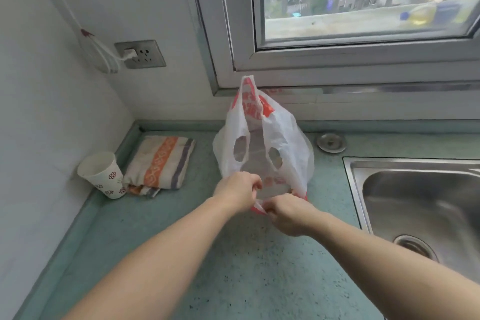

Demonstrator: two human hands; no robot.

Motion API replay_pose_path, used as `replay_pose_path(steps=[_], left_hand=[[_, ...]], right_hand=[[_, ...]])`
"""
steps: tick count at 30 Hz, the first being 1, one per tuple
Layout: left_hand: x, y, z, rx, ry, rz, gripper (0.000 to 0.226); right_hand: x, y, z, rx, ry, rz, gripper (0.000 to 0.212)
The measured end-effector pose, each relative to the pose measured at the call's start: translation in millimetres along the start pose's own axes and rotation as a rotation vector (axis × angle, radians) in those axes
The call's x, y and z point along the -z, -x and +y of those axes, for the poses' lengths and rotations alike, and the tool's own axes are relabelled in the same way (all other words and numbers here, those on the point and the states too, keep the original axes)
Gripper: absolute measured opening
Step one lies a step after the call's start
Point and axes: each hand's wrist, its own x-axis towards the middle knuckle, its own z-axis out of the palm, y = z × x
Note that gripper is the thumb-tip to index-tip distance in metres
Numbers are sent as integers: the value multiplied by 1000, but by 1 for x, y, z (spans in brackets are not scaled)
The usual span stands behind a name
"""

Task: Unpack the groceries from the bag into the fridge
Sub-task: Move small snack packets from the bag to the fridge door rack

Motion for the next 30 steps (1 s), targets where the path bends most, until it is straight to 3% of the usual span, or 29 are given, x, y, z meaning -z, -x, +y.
replay_pose_path(steps=[5, 9, 14, 18, 22, 26, 30], left_hand=[[-27, -7, -38, 51, 11, -83, 26], [-34, -17, -54, 9, 13, -101, 28], [-31, -45, -39, -69, -123, -90, 29], [-31, -68, -8, -86, -180, -180, 27], [-46, -72, 16, -79, -34, -164, 30], [-50, -82, 18, -10, 224, -77, 36], [-54, -95, 22, -62, 337, 18, 33]], right_hand=[[10, -35, -4, -118, -163, 54, 29], [17, -60, 8, -181, -89, 56, 25], [36, -67, 43, -294, -63, 175, 46], [36, -70, 67, -330, -76, 227, 45], [24, -70, 73, -337, -13, 125, 51], [9, -69, 70, -332, -96, 192, 38], [-7, -69, 69, -317, -145, 212, 29]])
